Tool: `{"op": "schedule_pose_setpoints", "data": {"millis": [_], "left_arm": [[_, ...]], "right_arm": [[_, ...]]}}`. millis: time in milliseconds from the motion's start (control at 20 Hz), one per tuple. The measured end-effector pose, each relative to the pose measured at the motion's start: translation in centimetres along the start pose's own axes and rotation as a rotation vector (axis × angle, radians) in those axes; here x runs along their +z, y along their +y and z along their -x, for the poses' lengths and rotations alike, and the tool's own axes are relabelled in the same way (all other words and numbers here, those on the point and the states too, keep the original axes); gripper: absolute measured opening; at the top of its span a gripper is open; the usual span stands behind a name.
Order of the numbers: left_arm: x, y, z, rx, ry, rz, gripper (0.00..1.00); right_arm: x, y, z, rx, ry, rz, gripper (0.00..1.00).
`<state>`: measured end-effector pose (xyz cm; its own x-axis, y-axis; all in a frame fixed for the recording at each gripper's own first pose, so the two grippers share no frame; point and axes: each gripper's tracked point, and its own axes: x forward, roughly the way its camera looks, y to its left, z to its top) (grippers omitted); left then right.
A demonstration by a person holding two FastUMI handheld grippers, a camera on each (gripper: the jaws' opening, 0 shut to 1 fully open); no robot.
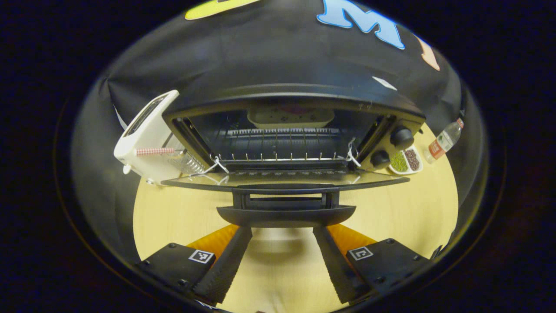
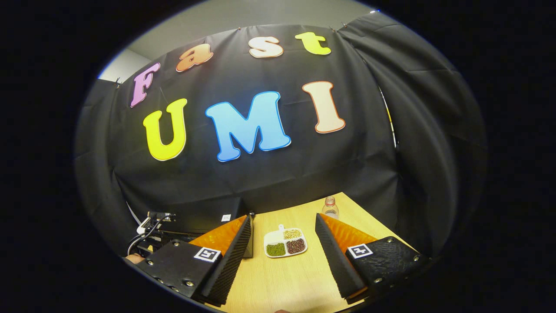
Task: Open the electric oven with the left hand, put the food in, and close the electric oven.
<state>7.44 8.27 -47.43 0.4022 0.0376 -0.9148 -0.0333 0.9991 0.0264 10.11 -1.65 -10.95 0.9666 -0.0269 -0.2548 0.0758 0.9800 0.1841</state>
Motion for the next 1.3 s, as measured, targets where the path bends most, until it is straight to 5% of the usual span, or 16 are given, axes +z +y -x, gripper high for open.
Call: {"op": "schedule_pose_setpoints", "data": {"millis": [350,950,1300], "left_arm": [[7.8,-2.3,4.1,-0.024,-0.350,0.066,1.00],[11.7,-4.8,30.1,-0.007,-0.955,0.092,1.00],[10.4,-7.1,35.5,-0.042,-1.027,0.010,0.96]], "right_arm": [[2.0,-0.2,0.0,0.038,-0.042,0.061,0.92],[8.8,4.3,3.5,0.145,-0.222,0.085,0.92],[8.8,7.2,5.6,0.169,-0.256,0.129,0.92]]}}
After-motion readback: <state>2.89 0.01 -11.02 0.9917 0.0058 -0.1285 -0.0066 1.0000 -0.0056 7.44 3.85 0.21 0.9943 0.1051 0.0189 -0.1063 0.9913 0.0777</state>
